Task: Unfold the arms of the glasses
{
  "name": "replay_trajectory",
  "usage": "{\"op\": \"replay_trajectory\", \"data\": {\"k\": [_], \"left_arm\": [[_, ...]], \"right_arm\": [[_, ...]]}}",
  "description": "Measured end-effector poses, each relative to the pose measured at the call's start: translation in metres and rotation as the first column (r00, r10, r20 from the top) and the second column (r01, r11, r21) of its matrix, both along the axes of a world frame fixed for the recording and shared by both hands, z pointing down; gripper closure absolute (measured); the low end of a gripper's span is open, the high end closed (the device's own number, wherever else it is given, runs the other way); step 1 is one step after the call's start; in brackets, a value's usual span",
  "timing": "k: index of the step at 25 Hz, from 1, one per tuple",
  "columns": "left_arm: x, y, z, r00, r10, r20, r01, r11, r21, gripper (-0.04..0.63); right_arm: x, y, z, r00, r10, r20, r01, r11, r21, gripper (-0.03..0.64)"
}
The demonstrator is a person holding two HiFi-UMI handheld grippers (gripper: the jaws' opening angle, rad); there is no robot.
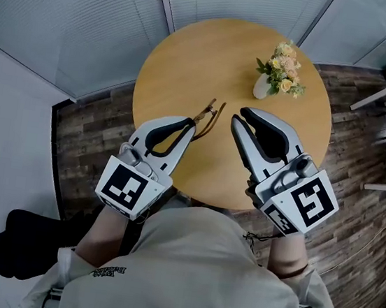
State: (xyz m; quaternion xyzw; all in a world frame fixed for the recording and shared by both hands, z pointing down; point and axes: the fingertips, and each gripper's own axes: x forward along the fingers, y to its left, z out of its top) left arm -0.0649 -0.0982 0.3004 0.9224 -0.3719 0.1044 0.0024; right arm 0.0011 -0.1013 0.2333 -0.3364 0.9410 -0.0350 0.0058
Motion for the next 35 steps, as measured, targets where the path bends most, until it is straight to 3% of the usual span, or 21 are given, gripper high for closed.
{"op": "replay_trajectory", "data": {"k": [5,10,15,27,35], "left_arm": [[0.011,0.005,-0.001,0.998,0.038,0.041,-0.039,0.999,0.015,0.554],[0.016,0.005,-0.001,0.989,0.044,0.14,-0.057,0.994,0.093,0.554],[0.021,0.005,-0.002,0.988,0.06,0.14,-0.075,0.992,0.105,0.554],[0.001,-0.009,-0.012,0.998,-0.031,-0.052,0.032,0.999,0.026,0.554],[-0.03,-0.024,-0.024,0.965,-0.117,-0.236,0.117,0.993,-0.014,0.554]], "right_arm": [[0.0,-0.004,0.001,1.0,-0.006,0.005,0.006,1.0,-0.013,0.574],[0.003,-0.009,-0.002,0.999,-0.011,0.043,0.012,1.0,-0.024,0.574],[0.001,-0.012,0.01,1.0,-0.019,0.01,0.019,0.999,-0.05,0.574],[0.011,-0.012,0.021,0.999,-0.009,-0.031,0.007,0.997,-0.071,0.574],[0.023,-0.009,0.047,0.997,0.005,-0.071,-0.014,0.992,-0.124,0.574]]}}
